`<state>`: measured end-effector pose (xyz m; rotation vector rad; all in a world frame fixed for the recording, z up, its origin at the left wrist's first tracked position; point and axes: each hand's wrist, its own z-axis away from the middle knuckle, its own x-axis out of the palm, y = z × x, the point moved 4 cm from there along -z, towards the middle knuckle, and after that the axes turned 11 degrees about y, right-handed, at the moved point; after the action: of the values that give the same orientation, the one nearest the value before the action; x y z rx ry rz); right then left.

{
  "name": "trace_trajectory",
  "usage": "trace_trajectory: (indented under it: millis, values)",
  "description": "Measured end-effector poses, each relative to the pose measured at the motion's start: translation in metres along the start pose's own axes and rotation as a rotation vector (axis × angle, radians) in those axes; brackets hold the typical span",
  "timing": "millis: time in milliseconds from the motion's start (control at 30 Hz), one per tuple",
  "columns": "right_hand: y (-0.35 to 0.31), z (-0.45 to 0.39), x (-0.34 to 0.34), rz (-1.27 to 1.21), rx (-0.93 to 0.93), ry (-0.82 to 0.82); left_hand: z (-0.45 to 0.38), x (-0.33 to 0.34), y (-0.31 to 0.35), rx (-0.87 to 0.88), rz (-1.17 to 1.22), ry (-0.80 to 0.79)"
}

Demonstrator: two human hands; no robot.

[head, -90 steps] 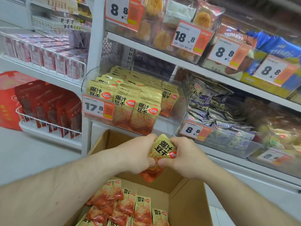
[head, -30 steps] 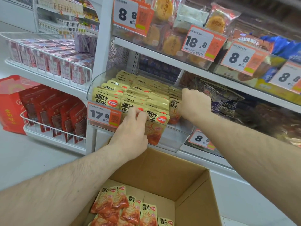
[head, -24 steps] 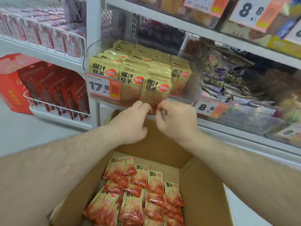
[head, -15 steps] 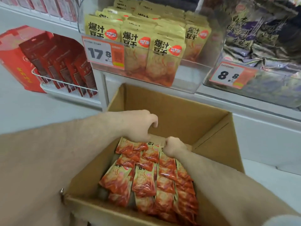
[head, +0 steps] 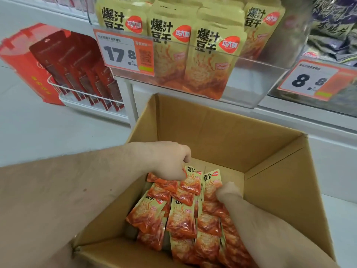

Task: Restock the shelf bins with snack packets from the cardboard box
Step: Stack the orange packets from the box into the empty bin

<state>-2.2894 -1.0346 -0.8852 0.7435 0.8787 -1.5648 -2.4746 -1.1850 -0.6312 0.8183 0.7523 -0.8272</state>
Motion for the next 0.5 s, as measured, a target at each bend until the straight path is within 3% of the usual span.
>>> trace_trajectory:
  millis: [100, 200, 267, 400, 500]
  values:
    - [0.006, 0.006, -0.033, -0.308, 0.056, -0.096, -0.001, 0.004, -0.007, -0.162, 0.236, 0.053]
    - [0.008, 0.039, -0.063, -0.809, 0.107, -0.444, 0.003, 0.013, -0.006, -0.351, 0.560, 0.044]
    - [-0.007, 0.072, -0.077, -1.027, -0.021, -0.702, 0.006, 0.017, 0.000, -0.409, 0.730, 0.029]
    - [-0.054, 0.123, -0.087, -1.150, -0.278, -0.997, 0.003, 0.023, 0.009, -0.516, 1.056, 0.137]
    - [-0.065, 0.132, -0.085, -1.082, -0.345, -1.041, -0.001, 0.019, 0.004, -0.570, 1.132, 0.352]
